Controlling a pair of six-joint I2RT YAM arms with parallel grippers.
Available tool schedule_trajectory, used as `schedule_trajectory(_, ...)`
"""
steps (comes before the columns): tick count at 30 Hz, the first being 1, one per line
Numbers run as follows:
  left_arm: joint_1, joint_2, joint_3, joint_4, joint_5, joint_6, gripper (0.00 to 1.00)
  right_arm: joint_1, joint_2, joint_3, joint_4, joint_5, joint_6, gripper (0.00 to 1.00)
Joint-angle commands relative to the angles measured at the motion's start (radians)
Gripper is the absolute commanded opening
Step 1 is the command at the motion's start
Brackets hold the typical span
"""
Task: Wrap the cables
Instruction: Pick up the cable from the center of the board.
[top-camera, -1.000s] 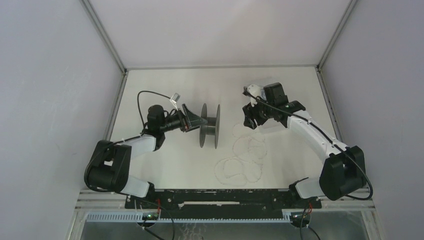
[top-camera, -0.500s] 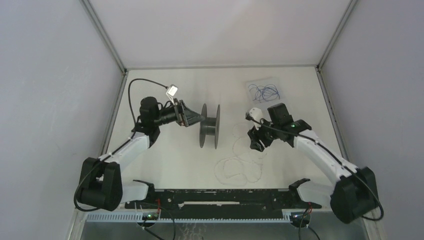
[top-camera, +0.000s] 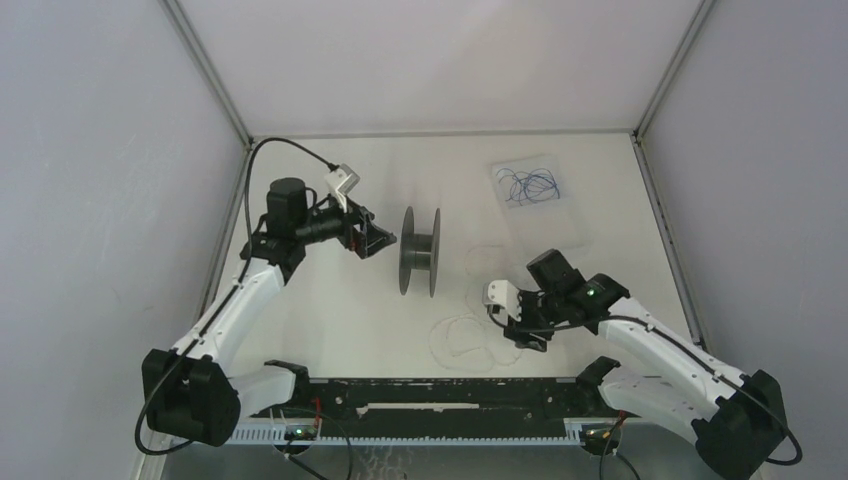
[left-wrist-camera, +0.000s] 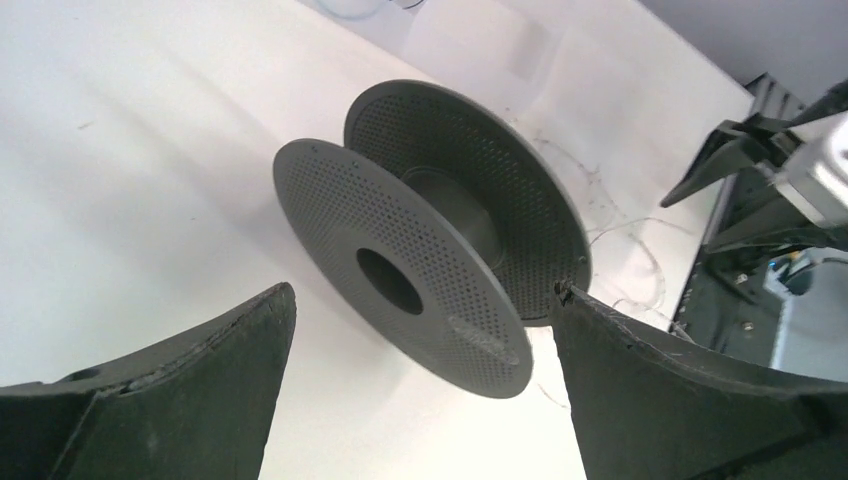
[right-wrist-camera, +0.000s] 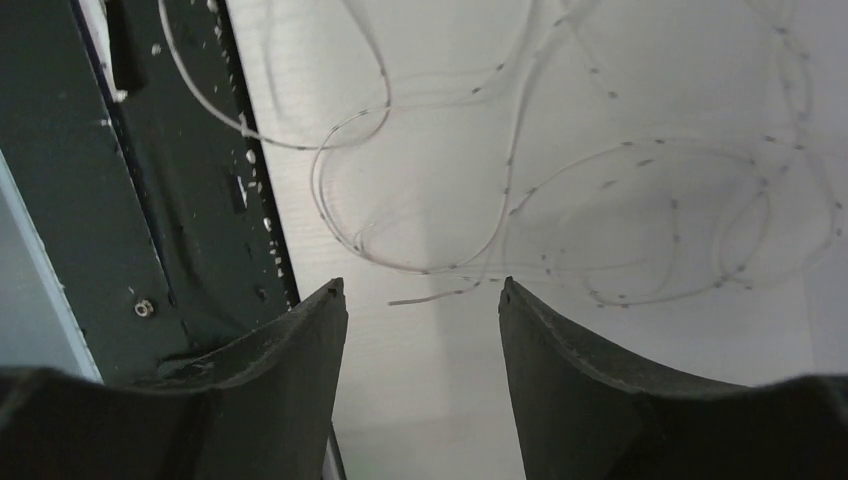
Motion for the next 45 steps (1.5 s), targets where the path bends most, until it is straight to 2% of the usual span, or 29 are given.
schedule_trajectory(1, 0.006, -0.018, 0.084, -0.15, -0.059, 0.191, 1.0, 0.084, -0.039, -0.043, 0.033, 0.086, -0.052, 0.65)
schedule_trajectory(4, 0.006, -0.013, 0.095, -0.164, -0.073, 0.201, 1.0, 0.114, -0.035, -0.074, 0.074, 0.111, -0.065, 0.63)
schedule_trajectory(13, 0.005, -0.004, 0.113, -0.167, -0.074, 0.189, 1.0, 0.124, -0.049, -0.118, 0.176, 0.157, -0.085, 0.48)
schedule_trajectory(17, 0.004, 0.002, 0.122, -0.167, -0.072, 0.186, 1.0, 0.136, -0.051, -0.117, 0.19, 0.168, -0.085, 0.35)
schedule_trajectory(23, 0.004, 0.0, 0.134, -0.167, -0.067, 0.192, 1.0, 0.144, -0.082, -0.114, 0.21, 0.192, -0.071, 0.0)
schedule_trajectory(28, 0.005, -0.002, 0.157, -0.166, -0.068, 0.201, 1.0, 0.144, -0.162, -0.047, 0.174, 0.199, -0.061, 0.0)
schedule_trajectory(32, -0.017, -0.007, 0.18, -0.172, -0.087, 0.229, 1.0, 0.134, -0.174, 0.088, 0.109, 0.145, 0.012, 0.0)
schedule_trajectory(39, -0.156, -0.017, 0.285, -0.299, -0.149, 0.383, 1.0, 0.034, -0.121, 0.605, 0.023, -0.046, 0.132, 0.0)
schedule_trajectory(45, -0.264, -0.003, 0.425, -0.371, -0.13, 0.415, 1.0, -0.049, -0.013, 0.944, 0.025, -0.017, 0.276, 0.0)
